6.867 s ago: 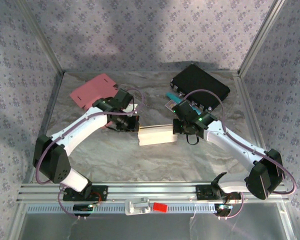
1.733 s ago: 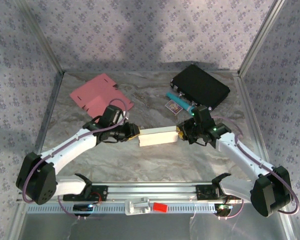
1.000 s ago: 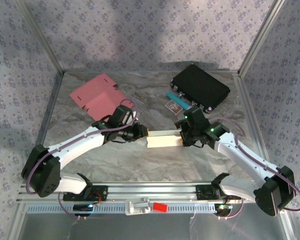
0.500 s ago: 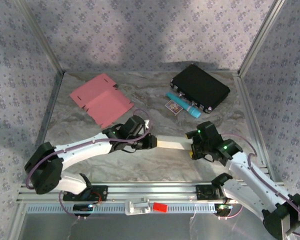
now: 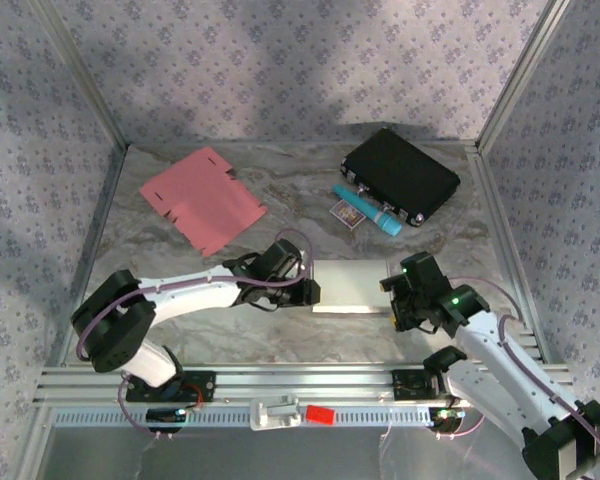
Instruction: Fold the paper box
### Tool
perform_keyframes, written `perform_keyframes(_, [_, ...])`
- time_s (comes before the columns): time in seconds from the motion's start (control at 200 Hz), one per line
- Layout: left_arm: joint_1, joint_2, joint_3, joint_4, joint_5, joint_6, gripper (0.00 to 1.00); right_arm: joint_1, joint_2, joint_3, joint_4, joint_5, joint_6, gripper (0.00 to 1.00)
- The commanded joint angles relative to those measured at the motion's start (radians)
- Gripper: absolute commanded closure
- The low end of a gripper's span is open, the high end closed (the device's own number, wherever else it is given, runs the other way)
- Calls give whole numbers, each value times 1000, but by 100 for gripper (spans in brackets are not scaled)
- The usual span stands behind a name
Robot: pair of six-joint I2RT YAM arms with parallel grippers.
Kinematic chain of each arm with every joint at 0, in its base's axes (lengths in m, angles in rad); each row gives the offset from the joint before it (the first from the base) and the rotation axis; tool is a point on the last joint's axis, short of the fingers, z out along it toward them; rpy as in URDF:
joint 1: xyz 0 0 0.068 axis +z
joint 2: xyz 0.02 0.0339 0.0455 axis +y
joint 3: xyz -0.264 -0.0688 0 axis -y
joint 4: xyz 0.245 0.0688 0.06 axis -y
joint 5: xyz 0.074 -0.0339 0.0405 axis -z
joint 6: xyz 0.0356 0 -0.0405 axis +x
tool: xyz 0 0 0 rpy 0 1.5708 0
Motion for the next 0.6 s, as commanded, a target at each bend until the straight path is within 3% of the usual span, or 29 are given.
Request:
perform_keyframes(0.0, [62,-8,66,-29,24,-90,52,-23,83,88,-60,10,-219,30])
perform_keyframes(0.295, [93,183,172,-26,89,-67,56,-67,227,255,-91,-45,-438,31])
perform_keyframes(0.595, [72,289,230,-29,100,-50,59,-130,230,334,-133,-71,-533,32])
